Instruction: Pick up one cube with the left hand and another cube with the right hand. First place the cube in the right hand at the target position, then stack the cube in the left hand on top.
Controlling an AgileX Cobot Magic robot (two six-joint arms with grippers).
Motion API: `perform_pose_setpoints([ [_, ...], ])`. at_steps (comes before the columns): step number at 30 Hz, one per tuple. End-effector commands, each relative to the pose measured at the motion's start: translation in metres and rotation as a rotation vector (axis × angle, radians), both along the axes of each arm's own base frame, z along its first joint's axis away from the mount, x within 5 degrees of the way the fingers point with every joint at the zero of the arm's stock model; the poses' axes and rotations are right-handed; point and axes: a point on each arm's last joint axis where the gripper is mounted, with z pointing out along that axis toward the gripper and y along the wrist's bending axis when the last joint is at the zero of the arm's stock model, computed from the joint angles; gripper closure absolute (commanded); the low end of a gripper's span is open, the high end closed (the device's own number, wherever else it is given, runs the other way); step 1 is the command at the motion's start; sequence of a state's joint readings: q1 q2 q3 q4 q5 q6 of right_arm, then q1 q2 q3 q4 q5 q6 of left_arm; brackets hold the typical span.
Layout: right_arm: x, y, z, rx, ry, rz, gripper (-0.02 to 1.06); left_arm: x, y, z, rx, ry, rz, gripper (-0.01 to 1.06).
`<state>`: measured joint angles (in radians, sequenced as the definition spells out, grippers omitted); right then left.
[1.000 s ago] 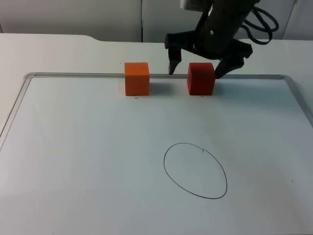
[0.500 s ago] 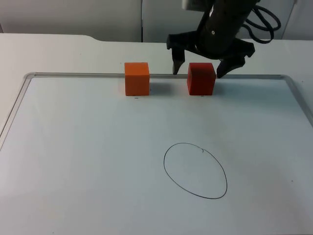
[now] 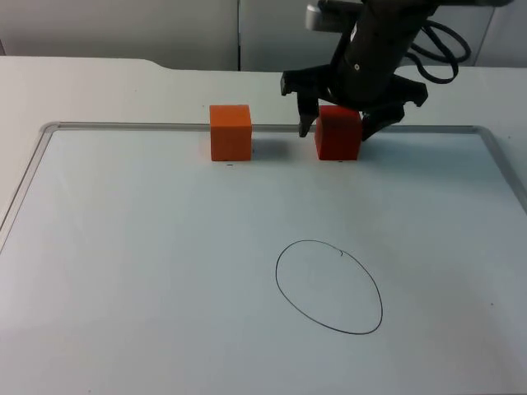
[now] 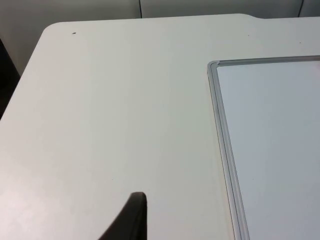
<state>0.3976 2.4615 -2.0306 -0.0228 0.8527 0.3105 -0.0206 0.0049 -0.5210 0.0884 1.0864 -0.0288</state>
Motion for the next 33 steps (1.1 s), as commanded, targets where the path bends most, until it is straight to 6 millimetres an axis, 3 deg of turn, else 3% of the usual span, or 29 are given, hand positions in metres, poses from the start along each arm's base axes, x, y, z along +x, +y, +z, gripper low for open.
perform_pose_setpoints([
  [1,0.001,0.002,-0.001,-0.005,-0.011,0.006,0.43,0.0,0.0,-0.002,-0.003,-0.005,0.009,0.0],
  [4,0.001,-0.001,-0.001,-0.046,-0.015,0.019,0.68,0.0,0.0,-0.002,-0.003,-0.005,0.009,0.0],
  [6,0.001,-0.001,0.0,-0.048,-0.015,0.02,0.73,0.0,0.0,-0.002,-0.003,-0.005,0.009,0.0],
  [7,0.001,-0.002,0.005,-0.057,-0.025,0.023,0.89,0.0,0.0,-0.002,-0.003,-0.005,0.009,0.0],
  [9,0.001,-0.003,0.02,-0.066,-0.062,0.03,1.05,0.0,0.0,-0.002,-0.003,-0.005,0.009,0.0],
  [11,0.001,-0.004,0.03,-0.063,-0.084,0.033,1.05,0.0,0.0,-0.002,-0.003,-0.005,0.009,0.0],
  [15,-0.002,-0.008,0.091,-0.069,-0.203,0.06,1.05,0.0,0.0,-0.002,-0.003,-0.005,0.009,0.0],
  [16,-0.002,-0.008,0.091,-0.069,-0.203,0.06,1.05,0.0,0.0,-0.002,-0.003,-0.005,0.009,0.0],
  [17,-0.006,-0.01,0.12,-0.062,-0.248,0.072,1.05,0.0,0.0,-0.002,-0.003,-0.005,0.009,0.0],
  [19,-0.014,-0.013,0.153,-0.059,-0.297,0.098,1.05,0.0,0.0,-0.002,-0.003,-0.005,0.009,0.0],
  [20,-0.014,-0.013,0.153,-0.059,-0.297,0.098,1.05,0.0,0.0,-0.002,-0.003,-0.005,0.009,0.0],
  [23,-0.034,-0.022,0.2,-0.088,-0.329,0.151,1.05,0.0,0.0,-0.002,-0.003,-0.005,0.009,0.0],
  [26,-0.048,-0.028,0.223,-0.101,-0.331,0.171,1.05,0.0,0.0,-0.002,-0.003,-0.005,0.009,0.0],
  [27,-0.062,-0.032,0.247,-0.073,-0.361,0.175,1.05,0.0,0.0,-0.002,-0.003,-0.005,0.009,0.0],
  [29,-0.079,-0.036,0.274,-0.018,-0.409,0.184,1.05,0.0,0.0,-0.002,-0.003,-0.005,0.009,0.0],
  [30,-0.079,-0.036,0.274,-0.018,-0.409,0.184,1.05,0.0,0.0,-0.002,-0.003,-0.005,0.009,0.0],
  [33,-0.111,-0.045,0.3,0.031,-0.452,0.21,1.05,0.0,0.0,-0.002,-0.003,-0.005,0.009,0.0],
])
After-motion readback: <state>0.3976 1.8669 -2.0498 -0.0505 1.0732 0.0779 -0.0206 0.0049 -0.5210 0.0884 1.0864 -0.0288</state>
